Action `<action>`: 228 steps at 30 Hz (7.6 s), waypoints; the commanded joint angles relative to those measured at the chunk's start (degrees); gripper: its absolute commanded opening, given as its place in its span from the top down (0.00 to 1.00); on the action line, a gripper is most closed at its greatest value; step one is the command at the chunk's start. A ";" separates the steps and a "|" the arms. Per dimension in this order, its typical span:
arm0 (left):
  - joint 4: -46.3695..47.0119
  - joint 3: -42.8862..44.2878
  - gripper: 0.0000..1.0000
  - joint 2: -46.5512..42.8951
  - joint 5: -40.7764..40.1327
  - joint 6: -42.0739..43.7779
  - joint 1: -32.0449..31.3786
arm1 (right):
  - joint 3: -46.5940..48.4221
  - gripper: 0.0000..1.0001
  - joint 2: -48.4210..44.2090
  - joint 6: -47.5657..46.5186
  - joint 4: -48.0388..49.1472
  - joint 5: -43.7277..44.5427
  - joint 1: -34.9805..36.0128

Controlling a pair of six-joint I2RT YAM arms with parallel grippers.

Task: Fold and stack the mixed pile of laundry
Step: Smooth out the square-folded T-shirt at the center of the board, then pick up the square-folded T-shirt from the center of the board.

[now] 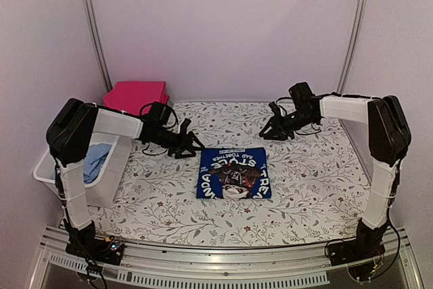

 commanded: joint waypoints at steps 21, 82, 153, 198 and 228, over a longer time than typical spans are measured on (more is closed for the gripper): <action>-6.96 10.72 0.43 11.05 -2.97 3.14 -0.81 | 1.78 0.81 11.25 -5.93 -5.80 6.80 2.01; -5.38 14.66 1.00 13.95 -0.20 2.83 -0.76 | -1.28 0.91 11.00 -5.39 -1.56 -4.32 -2.88; 1.53 -7.21 0.42 -4.30 -1.95 -3.23 4.42 | 16.56 0.72 8.02 -20.08 -16.29 22.78 33.39; -11.28 24.28 0.46 4.61 -26.55 44.75 -31.06 | -25.49 0.48 -24.89 11.58 6.03 -0.41 -3.80; -13.19 30.76 1.00 19.32 -40.52 49.34 -39.21 | -37.02 0.38 -21.03 13.52 10.18 -8.66 -8.59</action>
